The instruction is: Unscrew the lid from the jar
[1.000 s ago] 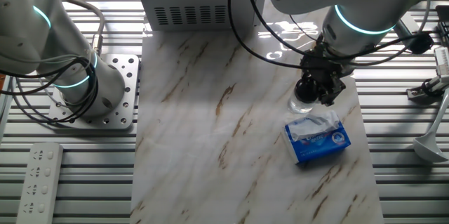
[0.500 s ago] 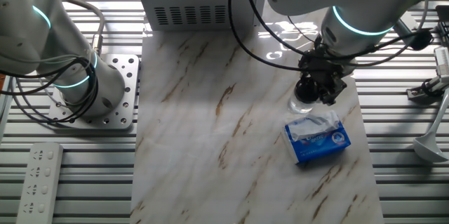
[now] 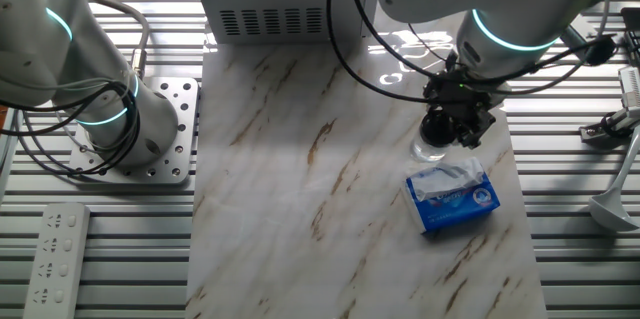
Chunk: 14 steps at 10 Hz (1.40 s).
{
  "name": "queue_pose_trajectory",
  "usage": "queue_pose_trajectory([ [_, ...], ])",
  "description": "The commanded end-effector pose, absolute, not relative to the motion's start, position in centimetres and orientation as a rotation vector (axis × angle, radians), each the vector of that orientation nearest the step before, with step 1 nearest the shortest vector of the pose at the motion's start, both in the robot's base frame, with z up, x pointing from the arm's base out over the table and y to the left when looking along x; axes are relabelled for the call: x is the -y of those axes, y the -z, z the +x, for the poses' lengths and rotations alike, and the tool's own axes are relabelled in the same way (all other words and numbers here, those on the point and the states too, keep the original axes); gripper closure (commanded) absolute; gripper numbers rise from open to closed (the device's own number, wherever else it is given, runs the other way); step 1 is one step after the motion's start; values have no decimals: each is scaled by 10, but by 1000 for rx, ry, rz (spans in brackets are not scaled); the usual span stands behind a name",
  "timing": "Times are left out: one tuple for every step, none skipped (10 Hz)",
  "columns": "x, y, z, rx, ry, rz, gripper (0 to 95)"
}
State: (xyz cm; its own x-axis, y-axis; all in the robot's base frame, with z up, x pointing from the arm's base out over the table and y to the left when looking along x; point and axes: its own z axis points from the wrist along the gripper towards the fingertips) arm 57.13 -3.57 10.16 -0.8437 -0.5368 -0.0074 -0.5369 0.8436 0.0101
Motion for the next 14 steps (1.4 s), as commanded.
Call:
queue_pose_trajectory([
  [35, -101, 572, -2991, -11, -947, 570],
  [35, -101, 572, -2978, -13, -991, 570],
  [35, -101, 572, -2966, -13, -1024, 570],
  [35, -101, 572, -2950, -13, -1070, 570],
  [35, -101, 572, -2928, -11, -1127, 570],
  [35, -101, 572, -2913, -11, -1163, 570],
  [34, -101, 572, -2895, -11, -1209, 570],
  [34, -101, 572, -2880, -9, -1245, 570],
  [34, -101, 572, -2868, -8, -1272, 570],
  [34, -101, 572, -2856, -8, -1297, 570],
  [34, -101, 572, -2834, -5, -1341, 570],
  [34, -101, 572, -2817, -6, -1374, 570],
  [34, -101, 572, -2789, -6, -1427, 570],
  [34, -101, 572, -2771, -6, -1462, 570],
])
